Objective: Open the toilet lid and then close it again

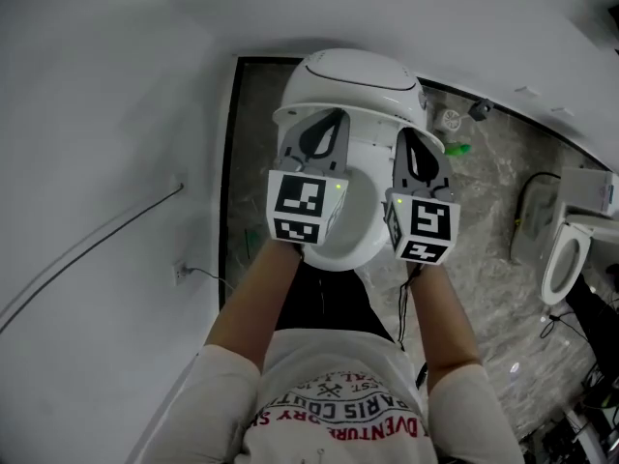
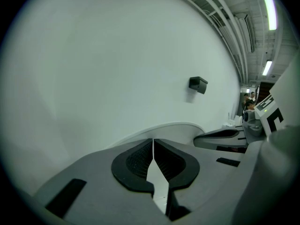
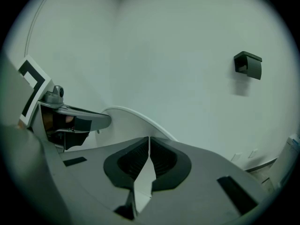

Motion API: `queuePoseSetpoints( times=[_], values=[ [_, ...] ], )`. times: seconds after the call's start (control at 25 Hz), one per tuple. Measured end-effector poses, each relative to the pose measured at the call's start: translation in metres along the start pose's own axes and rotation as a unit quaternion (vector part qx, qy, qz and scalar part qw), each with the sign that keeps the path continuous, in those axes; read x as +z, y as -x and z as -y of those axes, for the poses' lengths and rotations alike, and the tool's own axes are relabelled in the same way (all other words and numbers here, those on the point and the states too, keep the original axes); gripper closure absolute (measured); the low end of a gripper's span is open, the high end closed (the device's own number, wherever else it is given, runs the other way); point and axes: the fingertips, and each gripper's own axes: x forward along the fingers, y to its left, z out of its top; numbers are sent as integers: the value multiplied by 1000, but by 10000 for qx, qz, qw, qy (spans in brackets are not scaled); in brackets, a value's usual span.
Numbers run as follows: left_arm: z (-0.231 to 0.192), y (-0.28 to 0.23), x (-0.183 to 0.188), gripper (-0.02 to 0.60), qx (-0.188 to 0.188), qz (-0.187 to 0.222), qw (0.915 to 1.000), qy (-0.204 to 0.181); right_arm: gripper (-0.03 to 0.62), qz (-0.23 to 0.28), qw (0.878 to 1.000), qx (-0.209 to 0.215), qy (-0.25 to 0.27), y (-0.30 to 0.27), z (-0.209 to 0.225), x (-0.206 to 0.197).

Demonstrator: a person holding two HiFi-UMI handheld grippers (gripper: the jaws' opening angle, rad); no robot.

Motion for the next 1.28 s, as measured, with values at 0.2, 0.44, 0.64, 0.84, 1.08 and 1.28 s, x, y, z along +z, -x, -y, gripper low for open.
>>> queuePoseSetpoints(
  times=[0.2, 0.44, 0.64, 0.84, 1.08, 1.28],
  values=[
    [-13, -28, 3, 568, -189, -214, 9995, 106, 579, -30, 9996, -284, -64, -25, 22, 8],
    [-25, -53, 3, 568, -401, -369, 9985, 15, 579, 22, 9983, -572, -95, -49, 39, 18],
    [-22, -72, 12, 568, -483, -389, 9980, -146, 579, -156, 9985, -532, -41, -59, 45, 15],
    [-18, -65, 10, 568, -456, -357, 9983, -106, 579, -278, 9992, -271, -108, -52, 32, 10],
    [-5, -14, 12, 574, -232, -52, 9996, 145, 579, 23, 9997, 63, -255, -13, 13, 15],
    [23, 45, 26, 575, -271, 341, 9990, 64, 579, 145, 9995, 202, -202, 41, 0, 19]
  ],
)
